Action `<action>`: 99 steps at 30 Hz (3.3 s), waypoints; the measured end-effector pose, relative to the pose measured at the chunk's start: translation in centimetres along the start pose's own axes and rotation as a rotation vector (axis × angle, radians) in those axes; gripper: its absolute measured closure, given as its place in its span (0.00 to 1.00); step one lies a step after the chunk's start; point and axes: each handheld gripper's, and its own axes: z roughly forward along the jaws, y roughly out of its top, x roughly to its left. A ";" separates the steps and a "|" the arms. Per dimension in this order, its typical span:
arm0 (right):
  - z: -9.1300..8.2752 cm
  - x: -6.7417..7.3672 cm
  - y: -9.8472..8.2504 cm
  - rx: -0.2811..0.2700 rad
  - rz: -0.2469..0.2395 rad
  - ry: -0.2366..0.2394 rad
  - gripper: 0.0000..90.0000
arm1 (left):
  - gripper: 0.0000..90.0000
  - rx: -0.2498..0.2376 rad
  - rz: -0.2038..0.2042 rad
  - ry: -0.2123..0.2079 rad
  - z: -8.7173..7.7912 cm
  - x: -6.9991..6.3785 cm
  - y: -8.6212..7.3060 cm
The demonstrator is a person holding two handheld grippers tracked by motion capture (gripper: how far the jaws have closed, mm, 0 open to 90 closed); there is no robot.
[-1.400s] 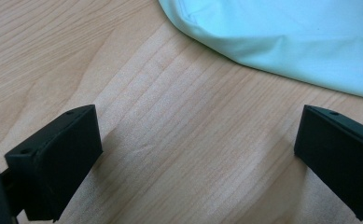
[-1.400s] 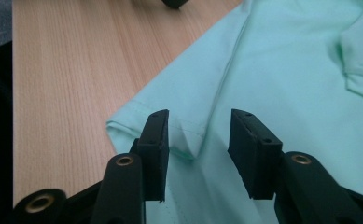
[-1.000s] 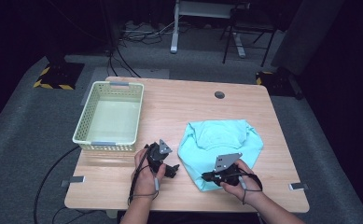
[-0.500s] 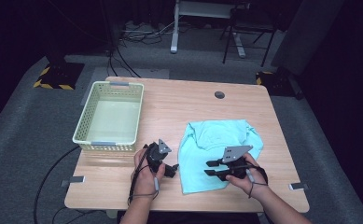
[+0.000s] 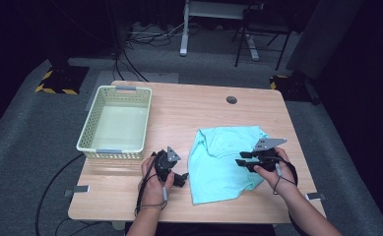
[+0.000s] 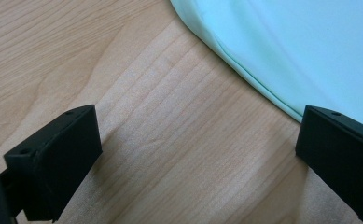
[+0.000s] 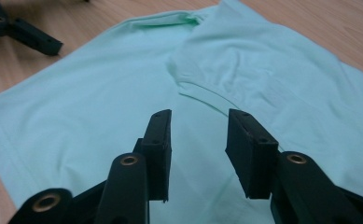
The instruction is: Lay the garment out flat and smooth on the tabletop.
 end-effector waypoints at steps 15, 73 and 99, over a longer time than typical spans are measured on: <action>2.6 -1.9 -2.3 0.103 0.071 -0.099 0.74 | 0.00 0.000 -0.001 -0.002 0.0 0.0 0.0; -10.1 -1.5 -10.8 -0.075 0.156 -0.222 0.52 | 0.18 -0.032 -0.091 0.137 -0.6 -0.9 -0.4; -5.0 -5.4 -11.1 0.096 0.143 -0.141 0.17 | 0.28 -0.011 0.038 0.027 1.8 -7.6 4.1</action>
